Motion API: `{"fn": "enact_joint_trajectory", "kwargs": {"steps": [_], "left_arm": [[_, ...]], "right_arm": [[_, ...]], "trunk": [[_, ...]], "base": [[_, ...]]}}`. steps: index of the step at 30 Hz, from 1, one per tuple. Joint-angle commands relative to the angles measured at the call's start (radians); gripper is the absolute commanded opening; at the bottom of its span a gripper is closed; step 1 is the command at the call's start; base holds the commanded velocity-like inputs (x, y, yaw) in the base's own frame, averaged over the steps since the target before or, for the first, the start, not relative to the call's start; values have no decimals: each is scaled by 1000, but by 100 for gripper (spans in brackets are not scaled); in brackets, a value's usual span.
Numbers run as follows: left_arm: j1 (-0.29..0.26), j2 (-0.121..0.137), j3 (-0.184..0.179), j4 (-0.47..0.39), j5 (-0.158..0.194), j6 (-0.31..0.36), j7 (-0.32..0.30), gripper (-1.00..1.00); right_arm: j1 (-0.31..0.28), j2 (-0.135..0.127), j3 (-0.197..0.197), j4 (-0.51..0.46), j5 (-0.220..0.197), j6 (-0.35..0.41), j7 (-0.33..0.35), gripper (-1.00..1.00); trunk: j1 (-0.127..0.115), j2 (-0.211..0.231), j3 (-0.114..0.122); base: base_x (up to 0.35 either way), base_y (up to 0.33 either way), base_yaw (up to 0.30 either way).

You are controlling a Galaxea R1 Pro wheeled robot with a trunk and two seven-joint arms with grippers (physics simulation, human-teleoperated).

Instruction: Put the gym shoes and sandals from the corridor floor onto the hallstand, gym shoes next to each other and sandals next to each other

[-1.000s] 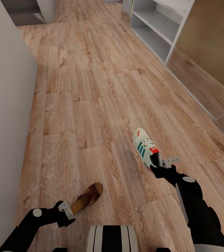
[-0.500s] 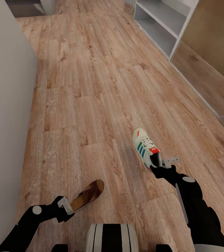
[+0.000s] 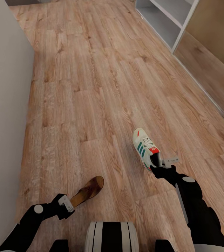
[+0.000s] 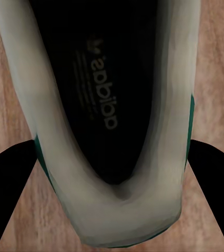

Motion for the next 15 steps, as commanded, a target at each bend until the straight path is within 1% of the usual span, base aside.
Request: {"fn": "enact_joint_trajectory", "kwargs": {"steps": [1,6,10,15], "left_arm": [[-1,-2,2,-2,-9,3,-4,100],[-3,-7,2,-2,-19,4,0,100],[-4,-12,2,-2,-21,3,22,100],[-4,-26,1,-2,-23,2,49,100]], "right_arm": [[0,0,-1,-1,10,3,9,-100],[0,0,0,-1,10,2,10,-100],[0,0,0,1,10,2,11,-100],[0,0,1,2,9,2,11,-100]], "trunk": [[0,0,-2],[0,0,-10],[0,0,-12],[0,0,-12]], "base": [[0,0,0],[0,0,0],[0,0,0],[0,0,0]]}}
